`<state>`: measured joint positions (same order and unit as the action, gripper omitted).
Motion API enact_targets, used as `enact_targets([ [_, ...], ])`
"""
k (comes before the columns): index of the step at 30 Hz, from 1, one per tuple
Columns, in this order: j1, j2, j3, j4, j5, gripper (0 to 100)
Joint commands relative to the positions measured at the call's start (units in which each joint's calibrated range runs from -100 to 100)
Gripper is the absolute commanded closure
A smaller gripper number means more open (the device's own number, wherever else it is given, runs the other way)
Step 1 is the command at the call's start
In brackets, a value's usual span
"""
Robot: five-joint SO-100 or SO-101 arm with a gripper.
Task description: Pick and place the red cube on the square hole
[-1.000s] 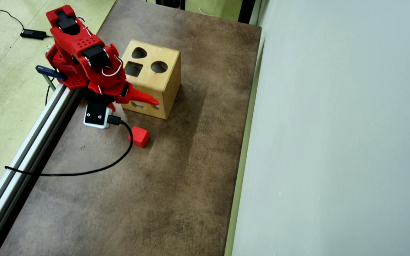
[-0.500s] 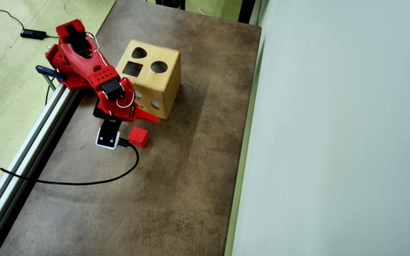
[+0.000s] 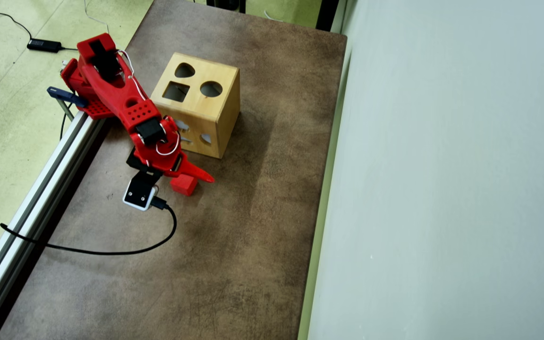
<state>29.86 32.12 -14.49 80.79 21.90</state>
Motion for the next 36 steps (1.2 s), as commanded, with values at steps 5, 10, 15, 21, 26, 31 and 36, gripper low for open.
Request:
enact_targets([
  [5, 0.30, 1.38, -1.88, -0.25, 0.05, 32],
  [10, -0.51, 1.30, -1.97, -0.25, 0.10, 32],
  [15, -0.51, 0.45, -1.97, 0.23, -0.29, 32],
  [21, -0.51, 0.45, -1.97, -0.09, 0.10, 32],
  [26, -0.51, 0.45, -1.07, 0.23, 0.10, 32],
  [31, -0.51, 0.45, -1.07, -0.25, 0.10, 32],
  [36, -0.51, 0.45, -0.98, -0.25, 0.10, 32],
])
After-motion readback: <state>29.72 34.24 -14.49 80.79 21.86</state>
